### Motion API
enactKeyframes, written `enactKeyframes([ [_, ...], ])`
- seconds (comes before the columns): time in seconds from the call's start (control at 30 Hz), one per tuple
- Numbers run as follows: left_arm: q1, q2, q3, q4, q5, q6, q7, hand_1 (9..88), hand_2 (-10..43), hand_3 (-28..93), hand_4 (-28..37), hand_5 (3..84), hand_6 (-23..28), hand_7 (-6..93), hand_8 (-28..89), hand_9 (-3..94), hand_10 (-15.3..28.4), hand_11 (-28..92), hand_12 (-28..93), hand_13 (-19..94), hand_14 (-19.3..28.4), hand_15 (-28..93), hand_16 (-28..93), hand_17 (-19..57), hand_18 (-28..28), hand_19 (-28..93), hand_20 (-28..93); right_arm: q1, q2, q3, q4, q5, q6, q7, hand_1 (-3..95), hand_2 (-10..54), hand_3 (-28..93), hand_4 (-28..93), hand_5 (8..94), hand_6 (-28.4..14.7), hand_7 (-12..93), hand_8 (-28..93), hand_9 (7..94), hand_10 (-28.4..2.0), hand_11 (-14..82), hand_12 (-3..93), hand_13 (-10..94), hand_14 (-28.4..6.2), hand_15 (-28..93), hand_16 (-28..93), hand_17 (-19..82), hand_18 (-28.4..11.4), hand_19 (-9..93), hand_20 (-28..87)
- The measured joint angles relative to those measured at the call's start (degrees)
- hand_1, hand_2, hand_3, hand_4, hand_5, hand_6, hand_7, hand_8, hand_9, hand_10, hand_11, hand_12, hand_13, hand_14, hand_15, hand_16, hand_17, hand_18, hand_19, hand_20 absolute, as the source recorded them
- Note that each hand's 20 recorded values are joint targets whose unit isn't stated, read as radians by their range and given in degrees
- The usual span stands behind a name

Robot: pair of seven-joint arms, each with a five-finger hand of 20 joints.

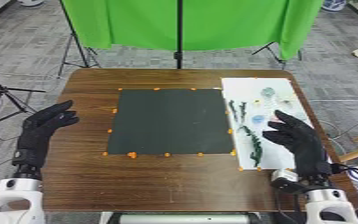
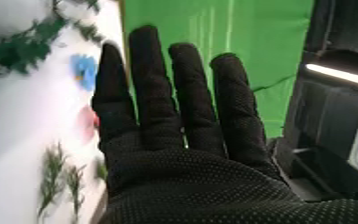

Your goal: Arrange flowers

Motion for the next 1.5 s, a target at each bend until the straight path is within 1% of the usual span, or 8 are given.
enactKeyframes([
  [0.13,0.40,-0.01,-0.27,-0.08,0.42,-0.69,-0.31,32.8,3.1,65,-16.9,47.8,5.2,13.6,-7,47.9,13.9,22,13,42,19.3,30,-1,9.8,15.5,28,30,0.00,1.33,-1.89,-1.91,-9.14,9.26,6.38,28.4,-9.5,69,-28,58.3,-3.3,19,-10,69.2,-15.3,20.0,20.2,70,-11.3,42,26,29,-22.1,64,54],
  [0.27,0.64,-0.06,-0.39,-0.12,0.41,-0.72,-0.35,32.9,3.0,65,-16.8,47.8,5.2,13.6,-7,47.9,14.0,22,13,42,19.2,30,-1,10.2,15.3,27,30,0.21,3.63,-4.92,-3.61,-18.08,19.87,14.65,31.6,-9.5,68,-28,61.9,-2.7,21,-10,71.9,-14.8,23.1,21.2,72,-10.2,50,27,31,-23.0,70,56],
  [0.37,0.64,-0.06,-0.36,-0.12,0.43,-0.76,-0.49,33.1,3.1,65,-16.8,47.9,5.3,13.4,-7,47.9,14.1,22,13,42,19.2,30,-1,10.3,15.2,27,30,0.27,4.52,-5.50,-4.05,-26.89,21.98,20.31,31.5,-9.5,66,-28,64.9,-3.1,22,-10,73.7,-14.9,23.7,21.3,73,-10.0,52,27,31,-23.6,72,57],
  [0.47,0.62,-0.06,-0.32,-0.12,0.74,-1.03,-0.72,33.1,3.1,65,-16.7,47.8,5.3,13.4,-7,47.9,14.1,22,13,42,19.2,30,-1,10.4,15.2,27,30,-0.01,4.98,-5.35,-5.11,-36.27,19.76,25.87,31.0,-9.5,65,-28,66.5,-3.7,20,-9,75.2,-15.1,23.6,21.4,74,-9.6,53,26,32,-24.2,73,57],
  [0.67,0.70,0.05,-0.37,-0.19,0.84,-1.05,-1.15,33.1,3.2,65,-16.6,47.7,5.3,13.4,-7,47.7,14.2,22,13,42,19.2,29,0,10.4,15.1,27,30,0.37,6.96,-7.14,-8.35,-51.86,7.04,38.37,31.6,-9.5,64,-28,70.7,-4.2,19,-8,78.7,-14.2,23.9,21.6,79,-7.9,55,27,37,-24.8,78,56],
  [0.93,0.79,0.33,-0.35,-0.41,1.02,-1.25,-2.21,33.2,3.2,65,-16.6,47.5,5.4,13.3,-7,47.5,14.2,22,13,42,19.2,29,0,10.3,15.1,26,30,7.29,11.46,-16.05,-5.12,-65.69,2.13,49.28,32.2,-9.5,63,-28,72.0,-4.8,18,-8,79.1,-14.8,20.5,20.7,81,-7.2,53,29,40,-23.9,82,54],
  [1.33,1.39,0.36,-0.59,-0.86,0.93,-2.48,-4.16,33.0,3.0,65,-16.5,47.2,5.4,12.8,-6,47.2,14.3,22,13,41,19.3,29,0,10.1,15.1,26,30,14.03,14.76,-20.25,-0.93,-71.95,-1.17,50.59,32.9,-9.5,63,-27,71.8,-5.7,16,-7,79.5,-15.8,18.6,20.3,89,-4.2,49,32,51,-20.0,90,53],
  [1.5,1.60,0.35,-0.95,-1.07,0.90,-2.83,-4.84,33.0,3.0,65,-16.7,47.0,5.6,12.4,-6,46.9,14.3,22,13,41,19.3,29,0,10.0,15.1,26,30,15.08,16.36,-22.20,-0.70,-70.17,-8.22,51.18,33.0,-9.5,62,-27,71.6,-6.2,15,-7,79.6,-16.2,18.0,20.2,92,-3.6,48,33,56,-17.9,93,58],
])
